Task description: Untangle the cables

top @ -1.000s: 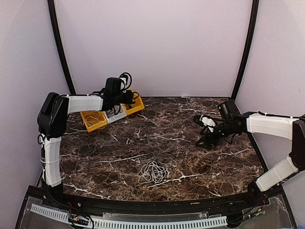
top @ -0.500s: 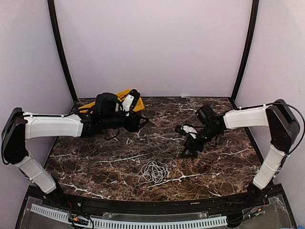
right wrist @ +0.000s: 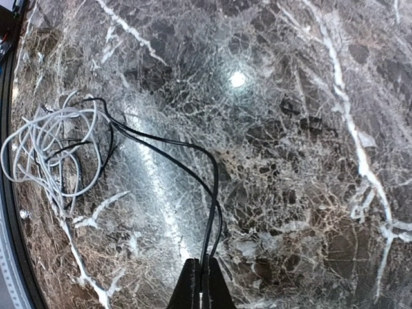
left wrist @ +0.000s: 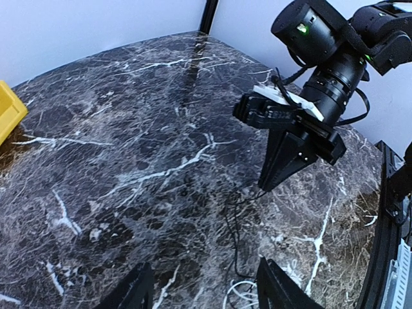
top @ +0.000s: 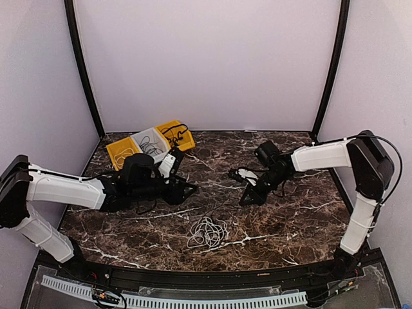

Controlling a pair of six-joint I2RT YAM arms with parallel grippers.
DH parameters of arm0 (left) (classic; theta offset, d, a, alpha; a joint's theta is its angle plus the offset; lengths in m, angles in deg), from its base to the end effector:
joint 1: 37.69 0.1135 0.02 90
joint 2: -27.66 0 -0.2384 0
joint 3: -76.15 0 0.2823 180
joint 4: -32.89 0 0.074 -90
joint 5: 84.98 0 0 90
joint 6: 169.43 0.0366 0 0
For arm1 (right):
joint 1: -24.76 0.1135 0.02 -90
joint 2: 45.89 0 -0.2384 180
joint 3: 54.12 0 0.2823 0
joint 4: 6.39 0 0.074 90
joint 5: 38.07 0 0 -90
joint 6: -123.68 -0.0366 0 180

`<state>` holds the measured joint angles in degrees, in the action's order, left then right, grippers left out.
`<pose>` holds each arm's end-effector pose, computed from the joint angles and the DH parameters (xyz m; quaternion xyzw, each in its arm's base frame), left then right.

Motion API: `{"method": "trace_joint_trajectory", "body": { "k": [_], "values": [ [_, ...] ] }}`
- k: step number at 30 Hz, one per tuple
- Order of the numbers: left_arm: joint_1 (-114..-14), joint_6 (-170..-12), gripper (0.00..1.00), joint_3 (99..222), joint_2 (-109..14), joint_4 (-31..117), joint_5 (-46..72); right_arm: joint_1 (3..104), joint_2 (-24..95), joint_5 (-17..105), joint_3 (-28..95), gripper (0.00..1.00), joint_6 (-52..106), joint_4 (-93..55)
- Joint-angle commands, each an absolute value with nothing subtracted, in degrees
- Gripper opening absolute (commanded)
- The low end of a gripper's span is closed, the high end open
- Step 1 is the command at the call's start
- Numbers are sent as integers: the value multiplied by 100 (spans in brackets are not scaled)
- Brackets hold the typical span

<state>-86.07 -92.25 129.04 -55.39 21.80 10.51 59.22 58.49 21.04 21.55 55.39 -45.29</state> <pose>0.2229 -0.2562 0.1722 0.2749 0.7662 -0.3286 0.4790 0.2919 0.2231 0.1114 -0.4908 0.8099 0.2804 0.1570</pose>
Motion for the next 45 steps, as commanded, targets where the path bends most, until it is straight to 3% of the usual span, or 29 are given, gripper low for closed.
{"method": "trace_joint_trajectory", "body": {
  "k": [1,17,29,33,41,44,45],
  "values": [
    [-8908,-9166,58,12883,-5698,1433,1081,5930,5240,2183,2481,0,5625,-4660],
    [-9514,-8687,58,13240,-6773,-1194,827,6031,4192,1556,4589,0,6070,-6232],
    [-9540,-8744,49,13595,-6992,-1377,944,6142,4012,1301,5087,0,6023,-6374],
    [-9537,-8658,40,13591,-6984,-1357,904,6220,3967,1300,5081,0,6022,-6397],
    [-9535,-8617,3,13605,-6987,-1416,956,6281,3893,1238,5101,0,6038,-6400],
    [-9536,-8578,0,13616,-6935,-1414,887,6282,3880,1208,5021,2,6099,-6344],
    [-9535,-8565,0,13628,-6910,-1407,840,6282,3867,1255,4888,9,6090,-6232]
  ]
}}
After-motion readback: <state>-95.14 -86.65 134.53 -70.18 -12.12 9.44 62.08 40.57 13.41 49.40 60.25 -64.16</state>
